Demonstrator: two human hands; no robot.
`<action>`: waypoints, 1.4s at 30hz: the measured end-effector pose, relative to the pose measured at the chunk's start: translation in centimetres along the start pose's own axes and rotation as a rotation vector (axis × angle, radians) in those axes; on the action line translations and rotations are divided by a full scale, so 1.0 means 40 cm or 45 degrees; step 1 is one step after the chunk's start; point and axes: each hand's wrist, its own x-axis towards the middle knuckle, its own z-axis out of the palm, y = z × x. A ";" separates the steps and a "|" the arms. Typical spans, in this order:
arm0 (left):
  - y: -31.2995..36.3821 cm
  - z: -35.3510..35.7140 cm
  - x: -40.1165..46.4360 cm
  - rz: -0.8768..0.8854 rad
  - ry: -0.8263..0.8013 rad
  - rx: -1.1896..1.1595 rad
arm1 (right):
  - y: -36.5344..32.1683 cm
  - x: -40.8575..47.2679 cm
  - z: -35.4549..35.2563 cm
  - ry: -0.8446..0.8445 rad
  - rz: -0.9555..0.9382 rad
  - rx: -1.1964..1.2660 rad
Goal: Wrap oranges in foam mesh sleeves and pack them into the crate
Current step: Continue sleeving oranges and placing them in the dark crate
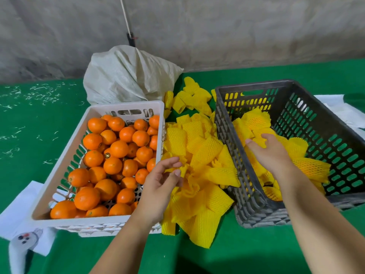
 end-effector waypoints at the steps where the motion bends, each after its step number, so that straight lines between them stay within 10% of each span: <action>1: 0.002 -0.001 0.004 -0.023 0.021 -0.049 | -0.008 -0.002 0.000 0.043 -0.070 0.015; 5: 0.002 -0.041 0.022 -0.057 0.059 -0.167 | -0.061 -0.041 0.020 -0.047 -0.348 0.064; 11: -0.007 -0.197 0.091 0.200 0.163 1.150 | -0.137 -0.183 0.168 0.005 -0.996 -0.502; 15: -0.058 -0.245 0.155 0.042 0.099 1.509 | -0.135 -0.230 0.339 -0.534 -0.779 -0.568; 20: -0.140 -0.216 0.218 -0.395 -0.496 1.699 | -0.159 -0.220 0.451 -0.830 -0.508 -0.302; 25: -0.170 -0.202 0.262 -0.581 -0.361 1.950 | -0.164 -0.211 0.463 -0.725 -0.534 -0.317; 32: -0.194 -0.161 0.268 -0.417 -0.079 1.925 | -0.139 -0.243 0.429 -0.334 -0.454 0.418; 42: -0.190 -0.161 0.285 -0.360 -0.031 1.888 | -0.098 -0.271 0.403 -0.470 -0.069 0.826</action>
